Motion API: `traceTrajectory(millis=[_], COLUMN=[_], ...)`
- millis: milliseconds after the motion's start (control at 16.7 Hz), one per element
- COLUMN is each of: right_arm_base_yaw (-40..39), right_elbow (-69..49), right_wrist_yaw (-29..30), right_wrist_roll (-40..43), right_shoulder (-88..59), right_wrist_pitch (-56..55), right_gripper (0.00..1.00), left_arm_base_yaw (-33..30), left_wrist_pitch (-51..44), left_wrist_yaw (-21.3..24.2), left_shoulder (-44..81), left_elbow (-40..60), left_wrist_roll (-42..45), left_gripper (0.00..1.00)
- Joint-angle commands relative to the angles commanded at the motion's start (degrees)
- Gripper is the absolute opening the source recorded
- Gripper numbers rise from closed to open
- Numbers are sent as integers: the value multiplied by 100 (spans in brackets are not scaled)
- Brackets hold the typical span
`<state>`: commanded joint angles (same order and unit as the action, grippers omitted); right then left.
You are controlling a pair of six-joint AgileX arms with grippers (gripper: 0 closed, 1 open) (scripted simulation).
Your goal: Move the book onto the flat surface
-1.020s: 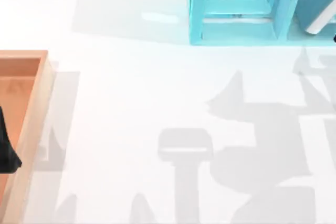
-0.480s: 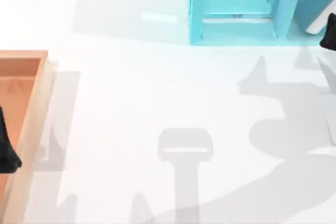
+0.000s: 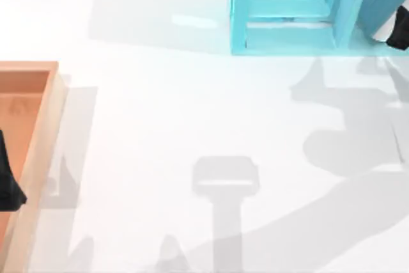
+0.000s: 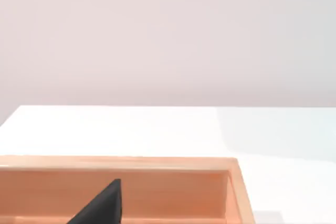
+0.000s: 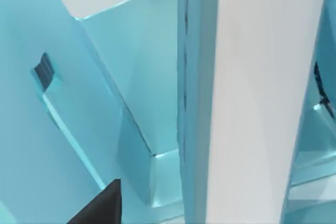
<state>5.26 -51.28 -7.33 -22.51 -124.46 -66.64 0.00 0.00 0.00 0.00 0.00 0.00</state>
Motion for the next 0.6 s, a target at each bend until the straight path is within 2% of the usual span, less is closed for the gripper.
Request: traceTrajectory(millis=[360, 600], right_arm_base_yaw=[-96, -125], right_elbow=[-1679, -2096], right_wrist_yaw=[106, 139], right_wrist_roll=[-7, -6], right_shoulder=[-900, -1121], right_wrist_pitch=[761, 972], right_gripper=[100, 100], left_arm_base_yaw=[0, 0], left_wrist_pitch=[0, 0], left_wrist_yaw=[0, 0], left_shoulder=[0, 0], left_elbow=[0, 0], left_wrist_roll=[0, 0], left_gripper=[100, 100])
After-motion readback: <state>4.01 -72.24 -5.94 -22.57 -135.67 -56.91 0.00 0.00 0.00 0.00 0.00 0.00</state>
